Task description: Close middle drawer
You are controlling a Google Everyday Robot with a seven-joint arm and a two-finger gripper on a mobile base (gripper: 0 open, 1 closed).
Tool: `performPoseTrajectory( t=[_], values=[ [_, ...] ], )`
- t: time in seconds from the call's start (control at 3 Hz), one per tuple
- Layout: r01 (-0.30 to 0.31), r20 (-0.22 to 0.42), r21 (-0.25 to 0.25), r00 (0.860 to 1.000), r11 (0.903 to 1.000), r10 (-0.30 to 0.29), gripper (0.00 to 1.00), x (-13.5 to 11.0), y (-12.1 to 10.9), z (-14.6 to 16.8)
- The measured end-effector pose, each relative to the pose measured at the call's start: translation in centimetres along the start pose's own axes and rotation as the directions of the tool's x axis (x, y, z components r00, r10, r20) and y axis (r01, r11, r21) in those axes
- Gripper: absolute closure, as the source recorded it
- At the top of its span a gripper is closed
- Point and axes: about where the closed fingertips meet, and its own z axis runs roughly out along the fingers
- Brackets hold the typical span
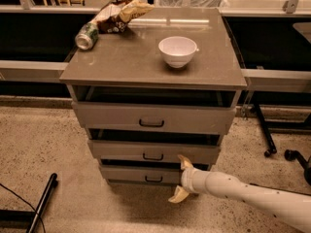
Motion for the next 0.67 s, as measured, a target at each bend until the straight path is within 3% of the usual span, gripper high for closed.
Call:
performPoseTrajectory(
  t=[0.67],
  values=[
    [-0.034,0.046,-0.118,0.998,0.9925,0.04,0.0,0.35,-1.06,-0.58]
  ],
)
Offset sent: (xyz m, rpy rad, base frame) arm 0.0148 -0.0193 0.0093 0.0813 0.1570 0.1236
